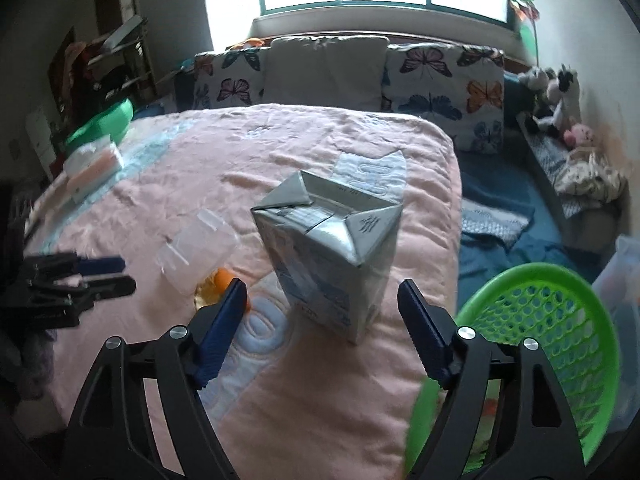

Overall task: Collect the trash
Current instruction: 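Carry the milk carton toward the basket while the left tool grasps the clear plastic food box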

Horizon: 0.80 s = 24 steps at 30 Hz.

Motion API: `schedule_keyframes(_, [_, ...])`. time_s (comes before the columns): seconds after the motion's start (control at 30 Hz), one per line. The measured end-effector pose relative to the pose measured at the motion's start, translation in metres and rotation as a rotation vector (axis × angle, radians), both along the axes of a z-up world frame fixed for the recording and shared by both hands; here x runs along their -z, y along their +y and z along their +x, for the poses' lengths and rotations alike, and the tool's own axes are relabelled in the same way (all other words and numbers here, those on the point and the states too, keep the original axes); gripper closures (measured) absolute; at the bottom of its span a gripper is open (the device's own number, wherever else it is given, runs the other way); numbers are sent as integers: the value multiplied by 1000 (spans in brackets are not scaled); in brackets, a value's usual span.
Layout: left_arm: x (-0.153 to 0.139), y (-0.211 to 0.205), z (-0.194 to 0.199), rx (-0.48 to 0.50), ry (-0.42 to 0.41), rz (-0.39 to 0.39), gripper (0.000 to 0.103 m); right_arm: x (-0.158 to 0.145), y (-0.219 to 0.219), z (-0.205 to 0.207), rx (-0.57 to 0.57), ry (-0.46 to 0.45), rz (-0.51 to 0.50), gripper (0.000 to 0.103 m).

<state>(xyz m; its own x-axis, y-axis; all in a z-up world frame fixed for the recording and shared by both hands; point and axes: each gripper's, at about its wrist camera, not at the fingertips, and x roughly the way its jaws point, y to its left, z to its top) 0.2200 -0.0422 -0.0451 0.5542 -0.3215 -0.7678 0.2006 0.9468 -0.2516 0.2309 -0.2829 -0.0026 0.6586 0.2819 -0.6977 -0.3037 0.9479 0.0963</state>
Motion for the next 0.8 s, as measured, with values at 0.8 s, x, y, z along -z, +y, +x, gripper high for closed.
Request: schedule_keyframes(0.8, [4,-33,13,96,-20,44,42,-30,-22,-21,185,-147,-3,28])
